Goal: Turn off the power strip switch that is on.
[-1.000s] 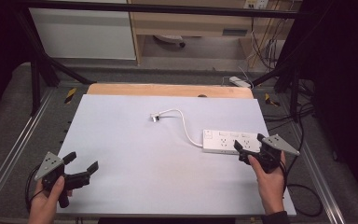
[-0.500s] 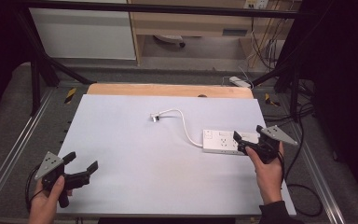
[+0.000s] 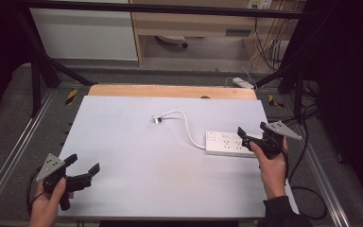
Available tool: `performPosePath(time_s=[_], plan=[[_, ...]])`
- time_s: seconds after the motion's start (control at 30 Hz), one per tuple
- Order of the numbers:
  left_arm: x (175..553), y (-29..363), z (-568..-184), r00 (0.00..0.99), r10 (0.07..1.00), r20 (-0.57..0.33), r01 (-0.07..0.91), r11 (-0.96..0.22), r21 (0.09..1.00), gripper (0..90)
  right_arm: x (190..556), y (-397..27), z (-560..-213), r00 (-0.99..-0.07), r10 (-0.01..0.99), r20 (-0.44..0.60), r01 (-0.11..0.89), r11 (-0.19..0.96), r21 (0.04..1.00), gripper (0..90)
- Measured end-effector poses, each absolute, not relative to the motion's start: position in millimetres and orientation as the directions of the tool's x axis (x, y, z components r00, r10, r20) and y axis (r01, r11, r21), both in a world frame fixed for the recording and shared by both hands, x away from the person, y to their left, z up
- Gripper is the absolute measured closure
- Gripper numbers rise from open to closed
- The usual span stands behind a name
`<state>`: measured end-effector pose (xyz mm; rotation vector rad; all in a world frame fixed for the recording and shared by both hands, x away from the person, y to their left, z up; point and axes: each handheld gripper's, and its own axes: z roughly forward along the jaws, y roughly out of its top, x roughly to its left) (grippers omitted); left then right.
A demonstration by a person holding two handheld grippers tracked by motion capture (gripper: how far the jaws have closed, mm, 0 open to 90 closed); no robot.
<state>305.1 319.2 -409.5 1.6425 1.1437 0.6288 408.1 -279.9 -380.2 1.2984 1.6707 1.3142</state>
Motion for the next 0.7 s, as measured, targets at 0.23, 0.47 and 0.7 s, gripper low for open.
performPosePath(time_s=[0.23, 0.47, 0.7], plan=[[305.6, 318.7, -409.9, 0.415, 0.902, -0.121, 0.381, -0.052, 0.923, 4.6, 416.6, -280.0, -378.2, -0.304, 0.949, 0.085, 0.304, 0.012, 0.953, 7.6], [305.6, 318.6, -409.9, 0.419, 0.901, -0.113, 0.382, -0.062, 0.922, 4.6, 422.5, -279.6, -378.7, -0.299, 0.951, 0.077, 0.309, 0.02, 0.951, 14.8], [305.8, 318.3, -410.4, 0.416, 0.902, -0.117, 0.384, -0.058, 0.921, 4.6, 428.8, -280.3, -380.1, -0.285, 0.956, 0.073, 0.312, 0.02, 0.95, 20.8]])
